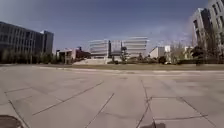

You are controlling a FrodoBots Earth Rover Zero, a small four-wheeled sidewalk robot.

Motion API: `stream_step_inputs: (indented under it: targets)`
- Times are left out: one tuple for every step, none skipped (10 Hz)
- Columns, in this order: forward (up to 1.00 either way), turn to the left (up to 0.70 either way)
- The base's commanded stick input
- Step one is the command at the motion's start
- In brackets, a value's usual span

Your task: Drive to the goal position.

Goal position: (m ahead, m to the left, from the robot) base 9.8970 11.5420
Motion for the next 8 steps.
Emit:
stream_step_inputs:
  targets:
    - [0.70,0.01]
    - [0.70,0.01]
    - [0.70,0.01]
    - [0.70,0.01]
    - [0.70,0.01]
    - [0.70,0.01]
    - [0.70,0.01]
    - [0.70,0.01]
